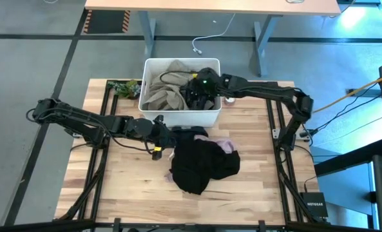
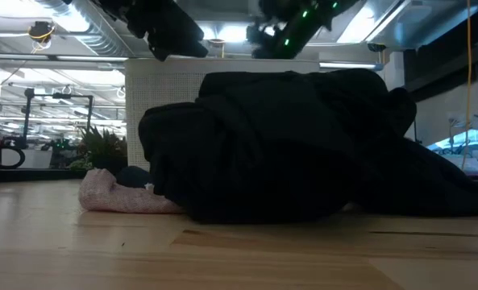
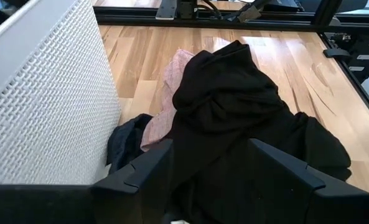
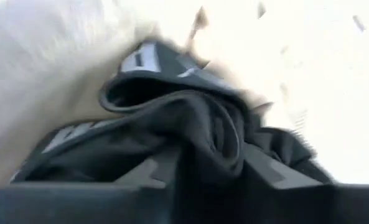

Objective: Sort clothes
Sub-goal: Put the black underwear into the white bin, then put the black shirt into the white bin

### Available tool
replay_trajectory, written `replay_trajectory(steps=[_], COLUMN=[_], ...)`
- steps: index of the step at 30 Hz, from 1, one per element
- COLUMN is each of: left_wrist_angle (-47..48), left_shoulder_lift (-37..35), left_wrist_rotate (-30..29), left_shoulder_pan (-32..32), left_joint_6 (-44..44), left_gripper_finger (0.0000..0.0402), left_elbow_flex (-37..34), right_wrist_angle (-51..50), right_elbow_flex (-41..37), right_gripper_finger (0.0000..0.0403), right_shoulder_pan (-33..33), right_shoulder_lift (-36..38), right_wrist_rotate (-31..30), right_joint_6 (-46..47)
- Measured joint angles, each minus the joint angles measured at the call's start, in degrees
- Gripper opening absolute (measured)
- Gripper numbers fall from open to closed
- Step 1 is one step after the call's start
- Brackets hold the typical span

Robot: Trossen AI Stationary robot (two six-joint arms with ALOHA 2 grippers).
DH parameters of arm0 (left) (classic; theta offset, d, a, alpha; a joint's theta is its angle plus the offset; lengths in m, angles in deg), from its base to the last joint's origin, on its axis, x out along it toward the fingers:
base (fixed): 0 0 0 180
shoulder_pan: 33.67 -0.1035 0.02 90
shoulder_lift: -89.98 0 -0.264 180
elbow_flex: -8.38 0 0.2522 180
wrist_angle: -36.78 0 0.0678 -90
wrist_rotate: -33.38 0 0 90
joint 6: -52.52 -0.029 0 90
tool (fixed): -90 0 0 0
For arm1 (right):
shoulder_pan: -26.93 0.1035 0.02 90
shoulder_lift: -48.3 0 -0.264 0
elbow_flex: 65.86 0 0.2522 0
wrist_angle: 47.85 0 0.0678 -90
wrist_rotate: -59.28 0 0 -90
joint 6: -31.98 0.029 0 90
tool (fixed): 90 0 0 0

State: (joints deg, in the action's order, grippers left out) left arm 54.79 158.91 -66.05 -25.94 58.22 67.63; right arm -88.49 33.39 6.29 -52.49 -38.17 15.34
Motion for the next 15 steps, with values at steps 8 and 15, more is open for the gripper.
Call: replay_trajectory(steps=[8, 15], left_wrist_angle=[-0.09, -0.08], left_shoulder_lift=[0.0, 0.0], left_wrist_rotate=[0.02, 0.02], left_shoulder_pan=[0.0, 0.0], left_joint_6=[0.99, 1.37], left_gripper_finger=[0.0198, 0.0198], left_elbow_flex=[0.0, 0.0], right_wrist_angle=[0.24, -4.09], right_elbow_flex=[0.02, 0.02], right_gripper_finger=[0.0211, 0.0228], right_shoulder_pan=[0.04, 2.49], right_shoulder_lift=[10.48, 22.11], right_wrist_rotate=[-1.05, 0.02], right_joint_6=[-1.94, -1.75])
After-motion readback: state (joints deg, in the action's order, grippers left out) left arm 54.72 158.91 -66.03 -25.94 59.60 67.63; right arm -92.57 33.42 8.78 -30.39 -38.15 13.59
